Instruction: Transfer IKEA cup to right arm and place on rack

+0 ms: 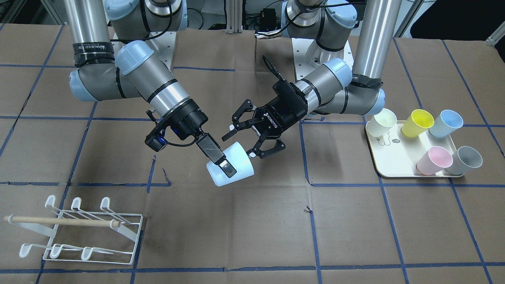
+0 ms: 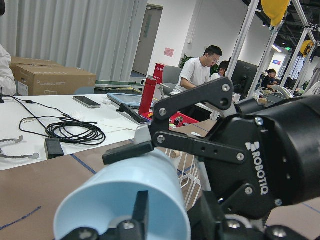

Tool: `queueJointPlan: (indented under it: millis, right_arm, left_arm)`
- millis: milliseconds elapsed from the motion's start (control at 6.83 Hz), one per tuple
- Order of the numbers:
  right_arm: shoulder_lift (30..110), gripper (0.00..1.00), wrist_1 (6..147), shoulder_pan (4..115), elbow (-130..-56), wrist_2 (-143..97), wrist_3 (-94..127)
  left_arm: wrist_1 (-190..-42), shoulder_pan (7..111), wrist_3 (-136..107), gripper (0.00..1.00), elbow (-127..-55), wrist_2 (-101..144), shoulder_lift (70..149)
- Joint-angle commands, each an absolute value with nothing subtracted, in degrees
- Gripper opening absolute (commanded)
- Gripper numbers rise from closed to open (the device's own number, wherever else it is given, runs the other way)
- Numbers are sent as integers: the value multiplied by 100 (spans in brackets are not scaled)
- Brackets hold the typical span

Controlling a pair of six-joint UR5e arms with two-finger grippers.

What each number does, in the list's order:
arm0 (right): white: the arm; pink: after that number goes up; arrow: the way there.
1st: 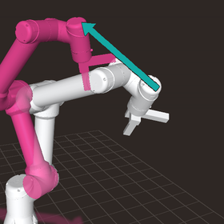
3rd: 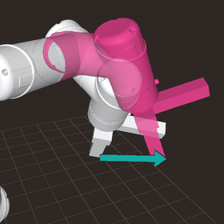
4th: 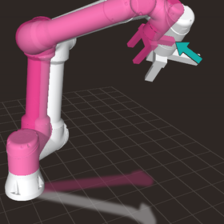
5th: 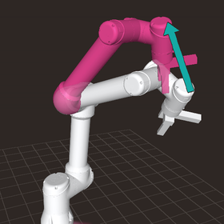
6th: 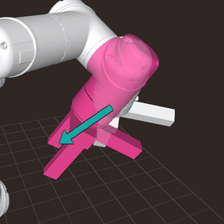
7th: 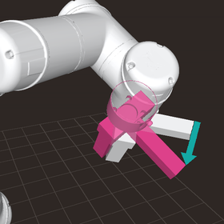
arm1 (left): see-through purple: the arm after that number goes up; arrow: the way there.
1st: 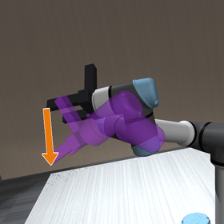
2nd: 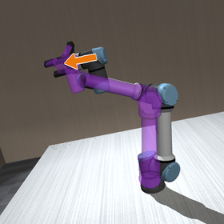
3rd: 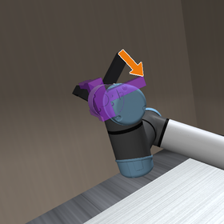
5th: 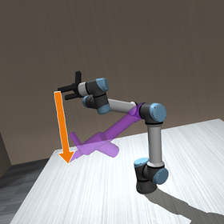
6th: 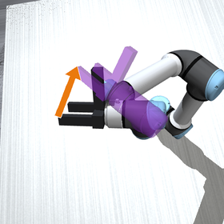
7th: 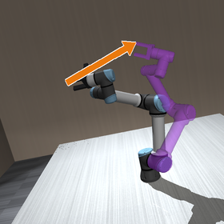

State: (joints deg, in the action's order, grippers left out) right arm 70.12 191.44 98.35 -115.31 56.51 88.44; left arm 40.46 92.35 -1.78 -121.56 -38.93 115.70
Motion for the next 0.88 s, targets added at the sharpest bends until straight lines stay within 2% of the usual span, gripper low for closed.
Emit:
queueJointPlan:
  millis: [0, 293, 440, 733]
  right_arm:
    - [6996, 58, 19160, 9757, -11514, 5738, 8729]
    - [7014, 47, 19160, 9502, -11452, 6001, 7767]
    - [7031, 39, 19160, 9370, -11435, 6229, 6534]
    - [7023, 34, 19631, 9054, -11408, 6904, 4516]
  left_arm:
    - [3991, 8975, -193, 93, -12190, -3867, 11566]
    - [3981, 8169, -220, 95, -12452, -3344, 11575]
    - [3981, 7808, -220, 95, -12454, -3140, 11584]
    - [3038, 7664, -202, 95, -12158, -3443, 11532]
